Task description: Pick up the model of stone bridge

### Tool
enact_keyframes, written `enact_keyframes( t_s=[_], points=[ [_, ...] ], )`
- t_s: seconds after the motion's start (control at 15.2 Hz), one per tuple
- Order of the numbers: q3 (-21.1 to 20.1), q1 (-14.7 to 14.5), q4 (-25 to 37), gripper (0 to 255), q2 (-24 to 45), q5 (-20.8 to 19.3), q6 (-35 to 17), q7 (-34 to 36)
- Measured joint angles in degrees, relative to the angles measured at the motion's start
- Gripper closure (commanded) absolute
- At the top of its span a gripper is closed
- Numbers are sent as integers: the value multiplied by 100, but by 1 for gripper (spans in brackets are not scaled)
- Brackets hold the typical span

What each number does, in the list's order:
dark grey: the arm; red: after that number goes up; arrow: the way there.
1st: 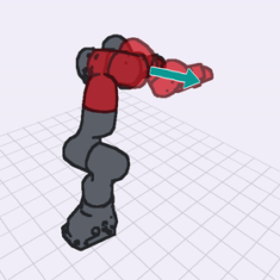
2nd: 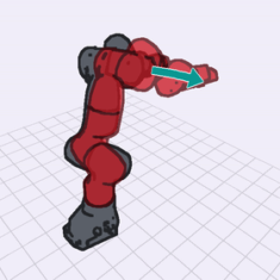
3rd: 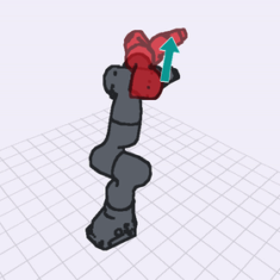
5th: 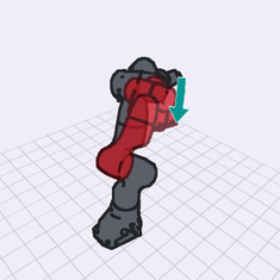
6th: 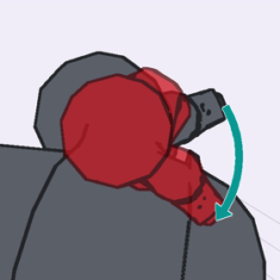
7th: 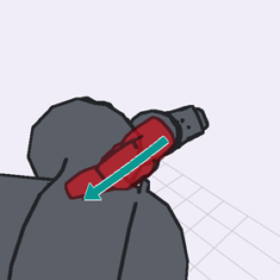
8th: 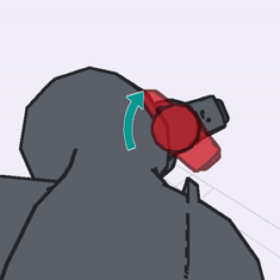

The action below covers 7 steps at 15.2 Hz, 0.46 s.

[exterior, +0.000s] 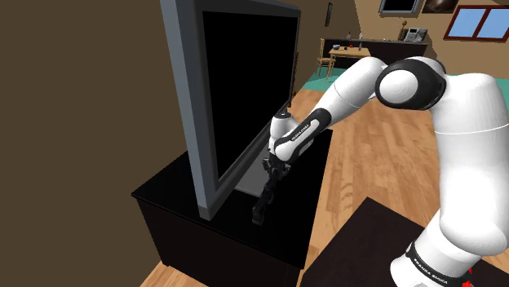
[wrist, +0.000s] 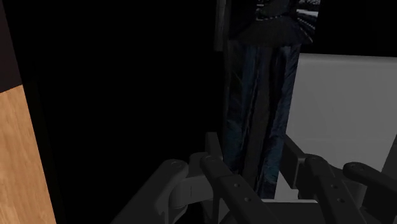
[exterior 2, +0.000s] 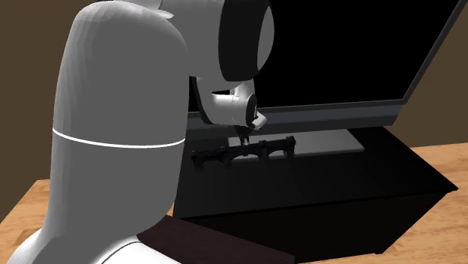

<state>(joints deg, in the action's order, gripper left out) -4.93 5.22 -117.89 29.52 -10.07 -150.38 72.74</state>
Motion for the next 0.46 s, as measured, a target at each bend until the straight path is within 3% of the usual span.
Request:
enact_keyframes(
  t_s=[0.46],
  points=[
    [-76, 53, -31, 255, -411, 98, 379, -85]
  ],
)
